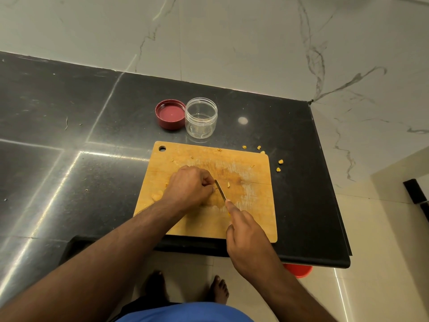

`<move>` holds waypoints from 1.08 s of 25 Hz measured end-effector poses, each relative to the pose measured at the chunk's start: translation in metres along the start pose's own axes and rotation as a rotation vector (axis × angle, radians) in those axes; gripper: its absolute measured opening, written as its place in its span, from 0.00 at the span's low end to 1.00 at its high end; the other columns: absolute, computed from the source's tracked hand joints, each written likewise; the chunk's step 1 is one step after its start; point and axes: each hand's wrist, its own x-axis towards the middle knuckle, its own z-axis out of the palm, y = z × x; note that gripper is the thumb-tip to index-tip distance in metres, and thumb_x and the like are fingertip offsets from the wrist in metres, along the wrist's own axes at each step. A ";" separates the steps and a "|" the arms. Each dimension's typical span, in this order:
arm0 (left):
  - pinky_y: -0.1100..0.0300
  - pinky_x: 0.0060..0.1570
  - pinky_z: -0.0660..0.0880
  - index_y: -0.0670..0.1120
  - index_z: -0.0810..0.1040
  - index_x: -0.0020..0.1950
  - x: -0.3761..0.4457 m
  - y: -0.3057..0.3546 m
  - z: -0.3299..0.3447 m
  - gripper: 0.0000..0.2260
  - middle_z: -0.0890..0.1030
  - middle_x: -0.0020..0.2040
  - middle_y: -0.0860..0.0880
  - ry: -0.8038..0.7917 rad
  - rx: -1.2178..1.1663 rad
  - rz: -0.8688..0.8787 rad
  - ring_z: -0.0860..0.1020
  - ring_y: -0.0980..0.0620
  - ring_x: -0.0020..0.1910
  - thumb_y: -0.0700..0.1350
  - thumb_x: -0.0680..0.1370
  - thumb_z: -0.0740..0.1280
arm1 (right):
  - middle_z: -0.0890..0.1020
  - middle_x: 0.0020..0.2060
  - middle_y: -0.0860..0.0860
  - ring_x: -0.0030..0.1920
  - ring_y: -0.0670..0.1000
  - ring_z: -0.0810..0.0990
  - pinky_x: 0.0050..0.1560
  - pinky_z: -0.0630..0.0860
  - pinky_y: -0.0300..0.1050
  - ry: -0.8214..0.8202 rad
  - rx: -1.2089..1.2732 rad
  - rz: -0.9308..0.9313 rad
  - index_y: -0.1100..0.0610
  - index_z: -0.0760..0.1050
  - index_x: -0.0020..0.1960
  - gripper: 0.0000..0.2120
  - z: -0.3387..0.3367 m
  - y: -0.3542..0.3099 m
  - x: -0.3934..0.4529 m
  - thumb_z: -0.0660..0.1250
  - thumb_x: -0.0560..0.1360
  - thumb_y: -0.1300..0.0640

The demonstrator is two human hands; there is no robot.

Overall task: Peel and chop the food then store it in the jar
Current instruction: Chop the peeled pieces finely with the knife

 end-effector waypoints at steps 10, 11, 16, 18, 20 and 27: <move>0.55 0.45 0.79 0.53 0.84 0.48 0.000 0.006 -0.001 0.04 0.82 0.42 0.57 0.007 0.000 -0.016 0.78 0.56 0.43 0.50 0.76 0.71 | 0.72 0.56 0.48 0.43 0.47 0.74 0.39 0.70 0.39 -0.048 -0.129 0.006 0.49 0.52 0.80 0.27 0.004 -0.003 0.007 0.52 0.82 0.59; 0.55 0.44 0.78 0.53 0.84 0.47 0.000 0.007 -0.001 0.03 0.82 0.41 0.57 0.014 0.004 -0.024 0.78 0.56 0.43 0.50 0.75 0.71 | 0.72 0.57 0.48 0.44 0.47 0.74 0.40 0.71 0.40 -0.049 -0.132 0.017 0.49 0.51 0.80 0.27 0.005 -0.003 0.007 0.52 0.82 0.59; 0.55 0.44 0.79 0.53 0.83 0.46 -0.002 0.010 0.000 0.03 0.81 0.40 0.57 0.021 0.021 -0.055 0.78 0.57 0.42 0.51 0.75 0.71 | 0.71 0.55 0.46 0.44 0.46 0.73 0.42 0.72 0.38 -0.065 -0.088 0.040 0.46 0.50 0.80 0.27 0.004 -0.004 -0.016 0.52 0.83 0.58; 0.55 0.46 0.79 0.53 0.83 0.48 -0.002 0.009 -0.001 0.03 0.81 0.42 0.57 0.005 0.019 -0.060 0.78 0.56 0.44 0.51 0.76 0.71 | 0.73 0.56 0.46 0.43 0.46 0.73 0.40 0.71 0.35 -0.054 -0.141 0.026 0.49 0.57 0.79 0.26 0.002 0.003 -0.026 0.55 0.82 0.60; 0.52 0.51 0.78 0.55 0.84 0.51 -0.002 0.005 -0.001 0.05 0.82 0.45 0.58 -0.012 0.025 -0.065 0.78 0.56 0.48 0.51 0.77 0.71 | 0.76 0.61 0.51 0.44 0.46 0.74 0.41 0.72 0.32 -0.010 -0.270 -0.060 0.57 0.71 0.71 0.20 -0.001 0.010 -0.028 0.60 0.79 0.64; 0.47 0.57 0.76 0.56 0.84 0.56 -0.005 0.001 0.002 0.09 0.83 0.52 0.58 0.033 0.042 -0.063 0.77 0.54 0.54 0.53 0.77 0.71 | 0.73 0.58 0.44 0.52 0.44 0.75 0.52 0.75 0.37 0.023 0.012 0.029 0.46 0.54 0.79 0.25 -0.009 -0.004 -0.015 0.53 0.83 0.56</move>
